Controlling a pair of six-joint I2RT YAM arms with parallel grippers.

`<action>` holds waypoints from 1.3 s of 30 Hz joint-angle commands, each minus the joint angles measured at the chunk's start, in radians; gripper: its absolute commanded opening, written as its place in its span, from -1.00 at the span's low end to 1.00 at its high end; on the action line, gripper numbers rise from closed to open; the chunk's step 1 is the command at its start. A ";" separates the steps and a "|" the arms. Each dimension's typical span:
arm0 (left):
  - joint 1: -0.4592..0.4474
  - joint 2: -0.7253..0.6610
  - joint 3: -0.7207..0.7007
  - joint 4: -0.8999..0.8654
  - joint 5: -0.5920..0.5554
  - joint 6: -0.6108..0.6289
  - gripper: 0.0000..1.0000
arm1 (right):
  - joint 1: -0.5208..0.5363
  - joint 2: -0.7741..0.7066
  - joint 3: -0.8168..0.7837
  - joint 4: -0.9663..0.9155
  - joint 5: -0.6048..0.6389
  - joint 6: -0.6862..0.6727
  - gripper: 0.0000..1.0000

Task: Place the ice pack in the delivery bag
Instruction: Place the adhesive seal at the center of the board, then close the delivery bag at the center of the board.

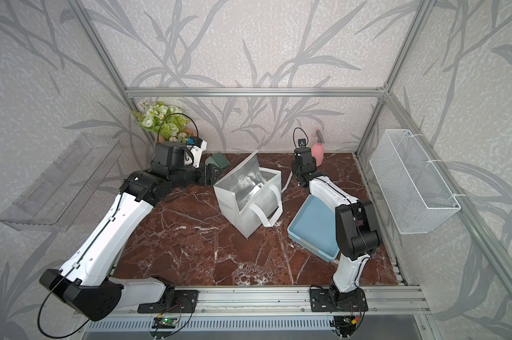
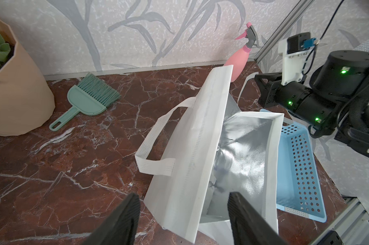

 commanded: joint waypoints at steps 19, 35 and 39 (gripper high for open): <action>0.112 -0.356 -0.589 0.542 0.067 0.100 0.80 | 0.048 -0.529 -0.262 -0.148 -0.494 0.092 0.35; 0.117 -0.411 -0.832 0.800 0.305 0.290 0.93 | 0.368 -0.649 -0.365 -0.223 -0.657 0.044 0.28; 0.117 -0.374 -0.846 0.860 0.323 0.328 0.94 | 0.417 -0.615 -0.379 -0.156 -0.674 0.069 0.25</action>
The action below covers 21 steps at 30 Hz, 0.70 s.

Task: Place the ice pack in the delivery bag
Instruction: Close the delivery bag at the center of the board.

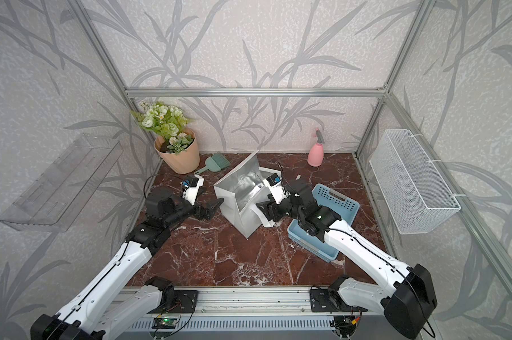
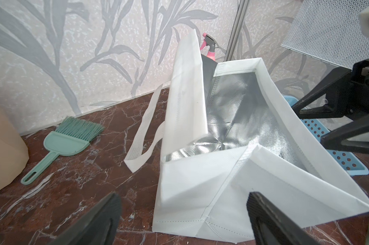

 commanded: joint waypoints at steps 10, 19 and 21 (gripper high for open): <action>0.003 0.144 0.000 0.156 0.239 -0.011 0.90 | 0.092 0.180 0.043 0.162 -0.040 0.035 0.19; -0.001 0.102 -0.106 0.195 0.291 -0.096 0.88 | 0.110 0.279 0.055 0.281 0.023 0.051 0.18; -0.008 0.092 -0.126 0.210 0.292 -0.112 0.88 | 0.111 0.294 0.058 0.296 0.037 0.051 0.18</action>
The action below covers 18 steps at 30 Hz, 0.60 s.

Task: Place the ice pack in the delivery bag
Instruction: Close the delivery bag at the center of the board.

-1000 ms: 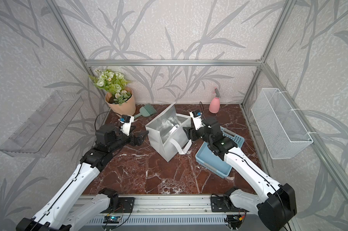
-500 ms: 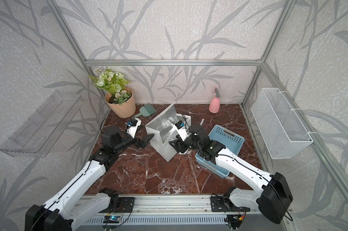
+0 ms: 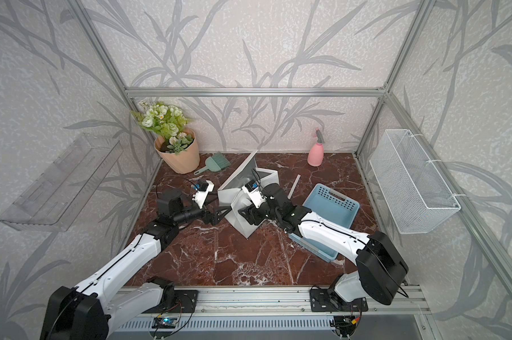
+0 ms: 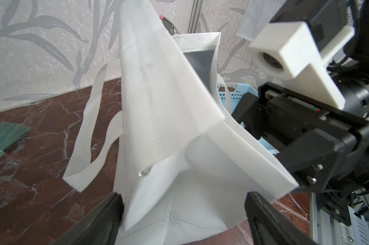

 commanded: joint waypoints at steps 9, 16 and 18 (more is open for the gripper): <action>-0.120 -0.025 -0.057 0.111 -0.144 -0.089 0.85 | 0.012 0.061 0.035 0.136 0.071 0.027 0.18; -0.190 -0.010 -0.056 0.142 -0.340 -0.140 0.66 | 0.011 0.042 -0.002 0.143 0.087 0.017 0.18; -0.208 0.004 -0.053 0.148 -0.367 -0.149 0.59 | 0.011 0.036 -0.016 0.149 0.084 0.019 0.17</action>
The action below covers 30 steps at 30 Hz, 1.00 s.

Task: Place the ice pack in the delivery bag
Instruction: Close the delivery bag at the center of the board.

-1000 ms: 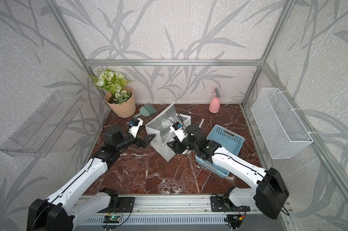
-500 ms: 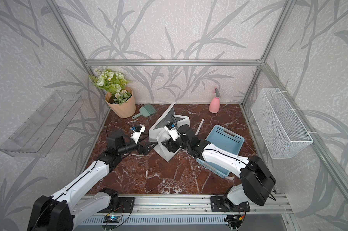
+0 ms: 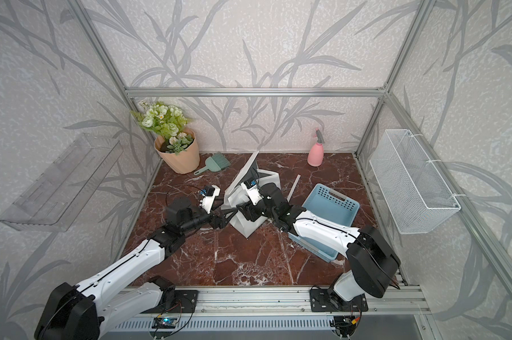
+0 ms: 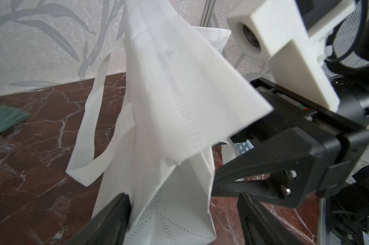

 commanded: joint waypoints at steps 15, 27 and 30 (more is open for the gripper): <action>-0.106 0.087 0.020 0.061 -0.233 -0.057 0.37 | -0.052 -0.213 -0.088 -0.111 0.140 -0.057 0.16; -0.119 0.072 0.041 0.035 -0.286 -0.042 -0.28 | -0.340 -0.281 -0.106 -0.137 -0.106 -0.075 0.27; -0.118 0.071 0.041 0.032 -0.277 -0.032 -0.46 | -0.421 -0.240 -0.092 -0.096 -0.222 -0.079 0.27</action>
